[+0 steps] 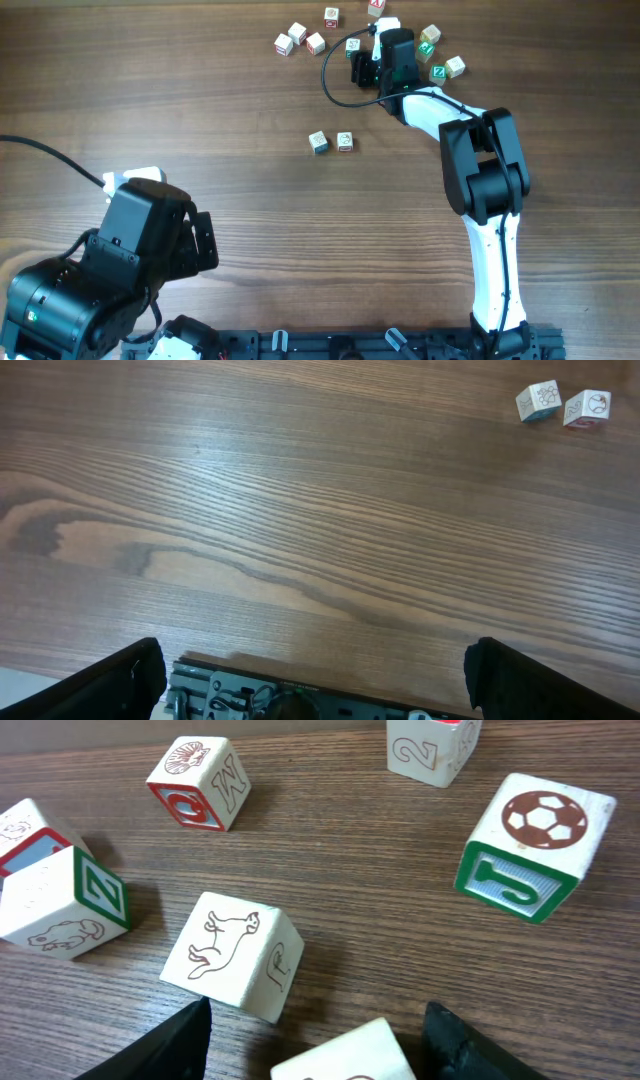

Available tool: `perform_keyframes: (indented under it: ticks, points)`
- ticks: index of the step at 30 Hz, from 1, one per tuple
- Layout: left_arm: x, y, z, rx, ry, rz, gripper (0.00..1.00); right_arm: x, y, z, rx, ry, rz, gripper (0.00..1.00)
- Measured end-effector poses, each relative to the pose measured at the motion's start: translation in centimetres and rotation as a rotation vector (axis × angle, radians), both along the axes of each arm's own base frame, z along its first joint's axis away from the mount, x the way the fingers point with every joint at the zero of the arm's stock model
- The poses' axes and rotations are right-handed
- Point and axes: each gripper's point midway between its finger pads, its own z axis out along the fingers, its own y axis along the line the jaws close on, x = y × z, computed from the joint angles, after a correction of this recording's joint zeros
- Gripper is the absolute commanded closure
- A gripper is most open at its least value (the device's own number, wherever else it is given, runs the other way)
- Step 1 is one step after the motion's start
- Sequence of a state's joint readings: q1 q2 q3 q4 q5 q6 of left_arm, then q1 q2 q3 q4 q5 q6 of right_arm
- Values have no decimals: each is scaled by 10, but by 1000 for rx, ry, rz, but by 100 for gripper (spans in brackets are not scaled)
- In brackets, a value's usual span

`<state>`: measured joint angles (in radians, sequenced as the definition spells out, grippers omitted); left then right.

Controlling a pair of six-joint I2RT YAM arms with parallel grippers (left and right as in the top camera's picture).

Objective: Form a horizontal line
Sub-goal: 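Move the right gripper back to the cluster toward another block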

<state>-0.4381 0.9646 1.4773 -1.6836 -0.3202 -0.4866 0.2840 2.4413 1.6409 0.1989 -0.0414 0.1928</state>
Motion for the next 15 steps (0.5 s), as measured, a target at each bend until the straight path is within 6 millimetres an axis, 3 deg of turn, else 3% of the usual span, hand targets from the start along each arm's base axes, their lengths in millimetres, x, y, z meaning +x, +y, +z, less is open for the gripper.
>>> perform_keyframes:
  ticks: [11, 13, 15]
  points:
    - [0, 0, 0, 0, 0, 0, 0, -8, 0, 3, 0, 47, 9, 44]
    - [0, 0, 0, 0, 0, 0, 0, -14, -1, 10, -15, 71, 20, 49]
    - [0, 0, 0, 0, 0, 0, 0, -18, -2, 23, -32, 78, 30, 49]
